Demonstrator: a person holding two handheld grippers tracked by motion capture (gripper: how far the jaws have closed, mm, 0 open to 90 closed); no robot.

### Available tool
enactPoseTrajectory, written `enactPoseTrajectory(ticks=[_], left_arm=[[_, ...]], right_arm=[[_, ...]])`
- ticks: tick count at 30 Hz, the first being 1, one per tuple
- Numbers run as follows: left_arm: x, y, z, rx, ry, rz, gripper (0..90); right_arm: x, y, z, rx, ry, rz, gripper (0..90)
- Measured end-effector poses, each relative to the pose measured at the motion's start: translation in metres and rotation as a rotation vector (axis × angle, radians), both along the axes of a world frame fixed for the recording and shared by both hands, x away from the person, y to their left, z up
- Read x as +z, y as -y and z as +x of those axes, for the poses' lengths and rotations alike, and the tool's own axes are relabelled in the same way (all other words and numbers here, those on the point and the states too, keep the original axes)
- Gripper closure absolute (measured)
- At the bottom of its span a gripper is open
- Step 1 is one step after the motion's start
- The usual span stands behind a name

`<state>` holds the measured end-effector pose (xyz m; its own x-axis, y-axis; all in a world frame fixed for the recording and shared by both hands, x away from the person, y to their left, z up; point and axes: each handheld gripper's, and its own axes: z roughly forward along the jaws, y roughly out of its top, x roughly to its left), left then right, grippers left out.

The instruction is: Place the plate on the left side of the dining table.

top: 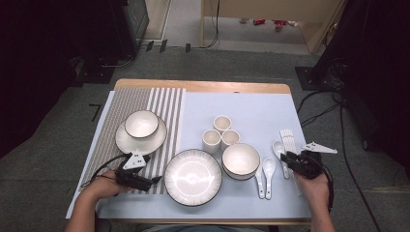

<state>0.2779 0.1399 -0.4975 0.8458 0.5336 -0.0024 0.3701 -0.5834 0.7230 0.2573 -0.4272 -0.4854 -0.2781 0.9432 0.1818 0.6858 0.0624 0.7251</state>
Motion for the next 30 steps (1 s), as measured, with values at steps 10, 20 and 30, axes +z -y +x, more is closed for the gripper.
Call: enactPoseTrajectory(ticks=[10,20,30], left_arm=[[0.0000,0.0000,0.0000,0.000,0.000,0.000,14.6],[0.0000,0.0000,0.0000,0.000,0.000,0.000,14.7],[0.0000,0.0000,0.0000,0.000,0.000,0.000,14.6]], right_arm=[[-0.0065,-0.0054,0.0021,0.009,-0.040,-0.020,64.5],[-0.0076,-0.0049,-0.0001,0.003,-0.042,-0.006,65.0],[-0.0059,-0.0041,-0.0016,-0.006,-0.042,0.000,71.0]])
